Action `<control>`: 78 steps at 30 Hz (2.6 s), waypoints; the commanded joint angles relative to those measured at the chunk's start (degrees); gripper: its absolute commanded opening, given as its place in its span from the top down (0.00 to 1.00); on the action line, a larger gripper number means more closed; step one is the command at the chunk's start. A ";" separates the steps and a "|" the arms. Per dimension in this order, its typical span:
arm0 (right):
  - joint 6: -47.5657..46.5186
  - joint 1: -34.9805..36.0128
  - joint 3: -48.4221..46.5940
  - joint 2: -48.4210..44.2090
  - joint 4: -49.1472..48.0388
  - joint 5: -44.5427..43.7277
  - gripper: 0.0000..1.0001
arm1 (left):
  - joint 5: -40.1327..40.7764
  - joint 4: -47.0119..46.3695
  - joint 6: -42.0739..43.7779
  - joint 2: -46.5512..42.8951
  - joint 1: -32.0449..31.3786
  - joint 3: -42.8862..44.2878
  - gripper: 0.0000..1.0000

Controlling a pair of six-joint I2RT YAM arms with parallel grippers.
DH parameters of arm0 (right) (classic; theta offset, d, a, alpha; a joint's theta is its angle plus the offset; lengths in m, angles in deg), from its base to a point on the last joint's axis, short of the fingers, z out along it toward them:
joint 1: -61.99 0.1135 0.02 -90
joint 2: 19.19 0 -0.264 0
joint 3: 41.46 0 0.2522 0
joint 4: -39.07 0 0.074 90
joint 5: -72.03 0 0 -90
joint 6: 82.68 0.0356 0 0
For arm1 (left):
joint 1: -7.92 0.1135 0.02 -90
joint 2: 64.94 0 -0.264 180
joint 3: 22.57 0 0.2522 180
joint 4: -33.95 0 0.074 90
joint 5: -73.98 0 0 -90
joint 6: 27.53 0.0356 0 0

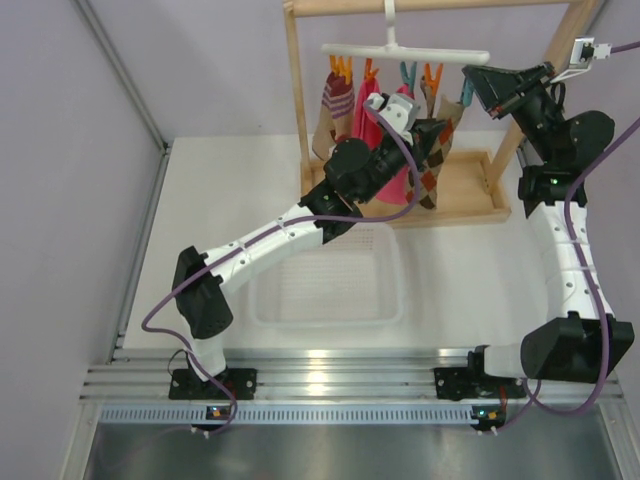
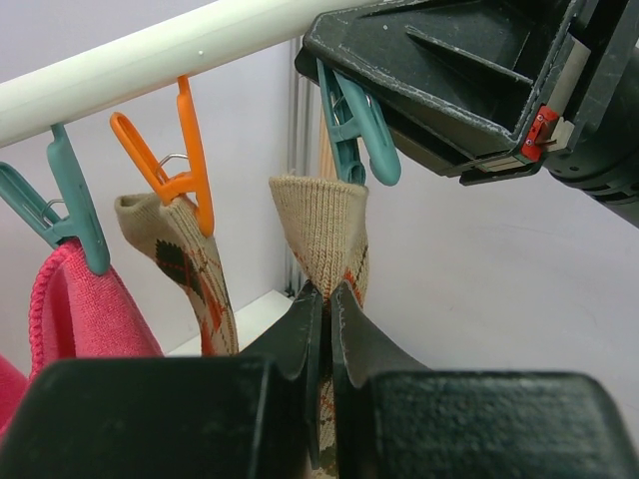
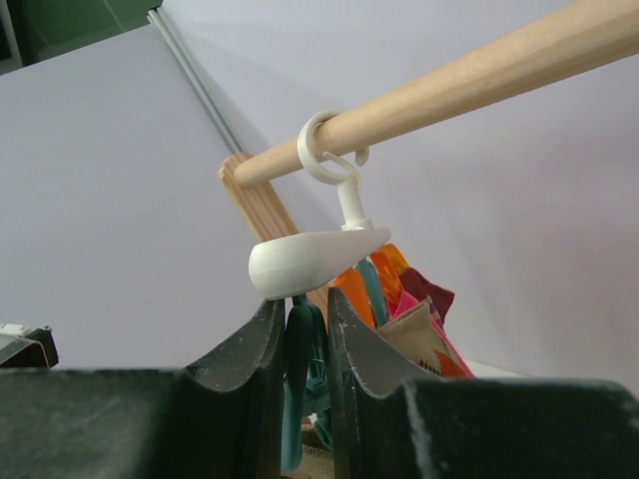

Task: Clip the socks to the hanger
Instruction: Clamp the sock onto the hanger, then reset both arms

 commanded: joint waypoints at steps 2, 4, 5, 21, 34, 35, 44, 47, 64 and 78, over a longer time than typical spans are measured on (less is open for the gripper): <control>-1.35 0.74 0.66 -1.01 -2.66 -1.16 1.00 | 0.13 -5.43 0.54 -0.42 -0.35 1.96 1.00; -1.27 0.74 0.75 -0.93 -2.92 -1.07 1.00 | -0.22 -6.22 0.54 -0.33 -0.35 2.14 1.00; -1.27 0.74 0.75 -1.01 -3.01 -1.07 1.00 | -0.57 -6.31 0.63 -0.24 -0.35 2.23 1.00; 0.75 1.00 1.10 -0.66 -7.75 2.36 1.00 | 1.09 -5.17 -0.59 2.22 -0.08 6.35 1.00; -0.21 1.00 1.80 -0.31 -9.16 2.80 0.90 | -1.46 -7.46 -3.94 1.69 0.27 6.98 1.00; -0.21 1.00 1.71 -0.40 -9.25 2.80 0.85 | -1.46 -7.54 -3.85 1.69 0.36 6.97 1.00; 0.93 1.00 -0.13 0.57 -10.57 4.47 0.50 | -1.28 -7.10 -3.50 1.43 0.45 6.45 1.00; 1.54 0.83 -0.57 0.75 -10.57 5.08 0.43 | -0.93 -6.58 -3.41 1.51 0.62 6.36 1.00; -11.54 -2.78 -1.62 -0.84 3.75 -1.41 0.23 | -7.69 1.33 -4.38 -10.77 1.32 -9.78 0.10; -19.54 -10.68 4.52 -12.06 9.46 4.46 0.00 | -8.71 50.36 -6.14 -25.90 15.45 -11.21 0.02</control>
